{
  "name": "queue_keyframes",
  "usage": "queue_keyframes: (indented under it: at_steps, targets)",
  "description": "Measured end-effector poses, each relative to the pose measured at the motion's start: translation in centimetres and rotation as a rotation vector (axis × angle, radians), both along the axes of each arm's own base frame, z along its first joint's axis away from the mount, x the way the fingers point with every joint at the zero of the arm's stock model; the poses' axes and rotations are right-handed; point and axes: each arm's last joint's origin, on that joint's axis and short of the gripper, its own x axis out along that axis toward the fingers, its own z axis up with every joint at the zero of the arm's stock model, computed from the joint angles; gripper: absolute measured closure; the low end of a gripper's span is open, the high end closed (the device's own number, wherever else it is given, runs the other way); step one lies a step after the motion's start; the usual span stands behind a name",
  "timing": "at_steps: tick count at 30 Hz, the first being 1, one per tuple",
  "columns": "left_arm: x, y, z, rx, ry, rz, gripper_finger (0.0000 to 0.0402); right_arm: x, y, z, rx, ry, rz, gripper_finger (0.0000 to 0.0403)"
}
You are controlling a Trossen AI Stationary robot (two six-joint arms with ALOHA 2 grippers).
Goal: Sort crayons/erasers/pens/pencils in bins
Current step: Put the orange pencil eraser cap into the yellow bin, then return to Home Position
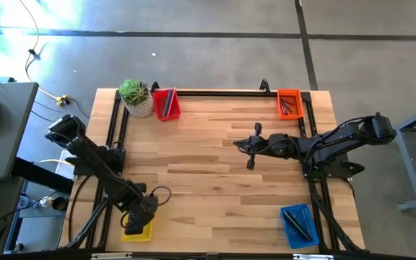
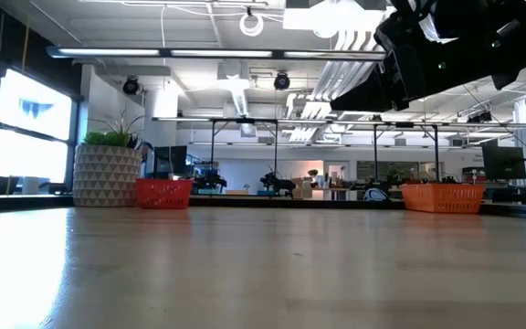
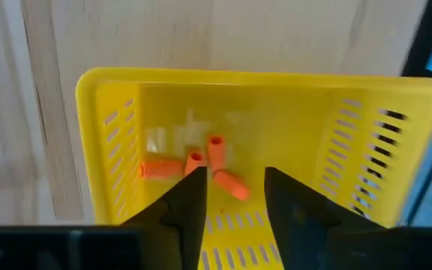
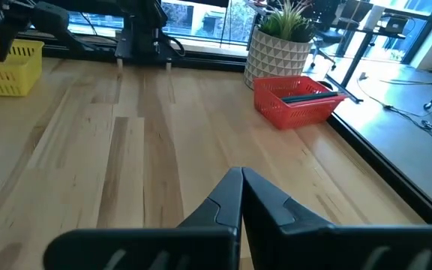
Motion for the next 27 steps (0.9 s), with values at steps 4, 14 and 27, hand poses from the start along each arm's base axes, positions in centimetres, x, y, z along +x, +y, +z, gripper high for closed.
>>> queue_keyframes:
  at_steps: [4, 14, 27]
  targets:
    - [0.0, 0.6, 1.1, -0.061, -0.014, -0.017, 0.0263, 0.0, 0.0, 0.0, -0.007, 0.001, 0.0, 0.0403]
    - [-0.3, 3.4, 5.6, -0.119, -0.268, -0.023, 0.0274, 0.0, 0.0, 0.1, -0.022, -0.004, 0.009, 0.0403]
    - [2.7, 11.2, 4.2, 0.046, -0.85, -0.111, 0.0388, 0.1, 0.0, 0.3, -0.02, -0.018, 0.011, 0.0403]
